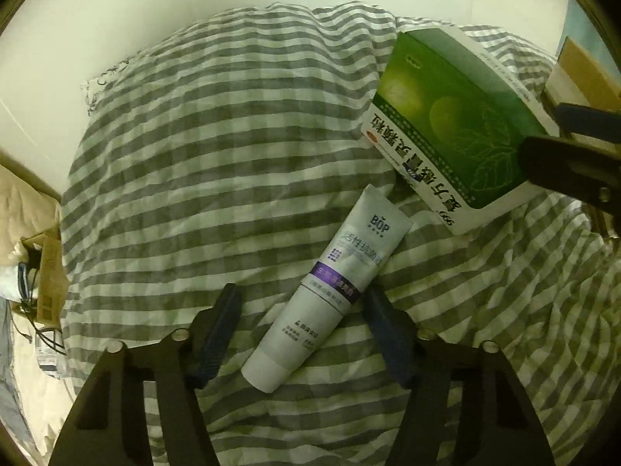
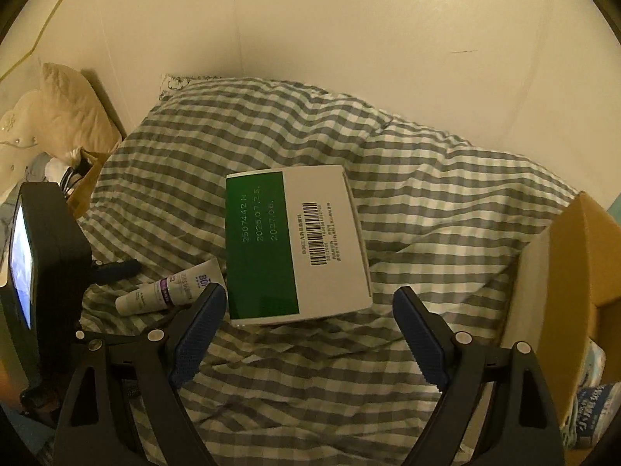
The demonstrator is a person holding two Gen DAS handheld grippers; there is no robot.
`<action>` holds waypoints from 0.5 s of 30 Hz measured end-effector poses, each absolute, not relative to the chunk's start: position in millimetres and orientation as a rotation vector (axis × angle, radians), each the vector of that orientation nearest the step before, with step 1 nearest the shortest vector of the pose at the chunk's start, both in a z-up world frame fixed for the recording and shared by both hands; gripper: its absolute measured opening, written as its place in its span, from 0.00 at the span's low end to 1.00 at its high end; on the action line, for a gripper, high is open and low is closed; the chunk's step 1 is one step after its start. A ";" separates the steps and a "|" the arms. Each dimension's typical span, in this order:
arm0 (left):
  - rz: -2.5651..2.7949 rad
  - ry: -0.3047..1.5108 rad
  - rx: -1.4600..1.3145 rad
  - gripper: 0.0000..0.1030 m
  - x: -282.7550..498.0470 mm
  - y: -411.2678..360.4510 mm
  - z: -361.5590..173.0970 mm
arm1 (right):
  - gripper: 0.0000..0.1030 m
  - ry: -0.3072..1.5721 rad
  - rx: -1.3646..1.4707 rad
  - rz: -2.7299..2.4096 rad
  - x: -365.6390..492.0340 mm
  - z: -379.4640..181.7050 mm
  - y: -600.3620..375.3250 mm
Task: Organize objects
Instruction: 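Grasp the green-and-white box with the right tool while the left tool grasps the toothpaste tube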
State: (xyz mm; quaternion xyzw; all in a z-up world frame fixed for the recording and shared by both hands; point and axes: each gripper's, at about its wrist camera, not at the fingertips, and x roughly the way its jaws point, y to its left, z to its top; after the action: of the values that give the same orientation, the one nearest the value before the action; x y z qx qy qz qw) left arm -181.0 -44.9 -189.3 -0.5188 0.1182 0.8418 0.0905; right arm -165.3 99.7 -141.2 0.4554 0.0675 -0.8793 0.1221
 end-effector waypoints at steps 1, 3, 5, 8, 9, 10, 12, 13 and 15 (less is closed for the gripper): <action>2.498 0.344 -1.539 0.53 -180.1 -45.1 -188.9 | 0.85 0.200 1.329 -2.562 -166.7 -141.9 99.2; 2.494 0.340 -1.535 0.41 -177.0 -45.2 -187.4 | 0.85 0.204 1.330 -2.558 -169.1 -143.8 96.4; 2.493 0.339 -1.536 0.36 -174.1 -45.3 -185.7 | 0.85 0.203 1.337 -2.552 -171.0 -146.3 95.7; 2.495 0.320 -1.543 0.29 -167.8 -43.5 -183.5 | 0.85 0.202 1.355 -2.544 -175.5 -150.5 93.7; 2.498 0.309 -1.548 0.26 -166.6 -44.7 -182.4 | 0.85 0.196 1.362 -2.540 -176.1 -151.8 94.3; 2.500 0.297 -1.552 0.26 -165.2 -46.1 -181.0 | 0.85 0.186 1.372 -2.530 -177.3 -153.3 95.1; 2.502 0.261 -1.552 0.26 -163.9 -49.8 -177.8 | 0.85 0.165 1.385 -2.515 -179.3 -155.5 96.2; 2.505 0.243 -1.551 0.26 -162.8 -52.4 -175.6 | 0.85 0.156 1.388 -2.511 -180.4 -156.4 96.1; 2.504 0.218 -1.551 0.26 -156.4 -58.0 -169.6 | 0.77 0.150 1.385 -2.506 -180.5 -155.4 95.1</action>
State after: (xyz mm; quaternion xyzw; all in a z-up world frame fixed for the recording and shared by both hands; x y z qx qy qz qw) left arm -156.4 -58.0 -169.6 -0.5229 0.0736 0.8440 0.0938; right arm -180.5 95.1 -155.4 0.4785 0.0519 -0.8658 0.1369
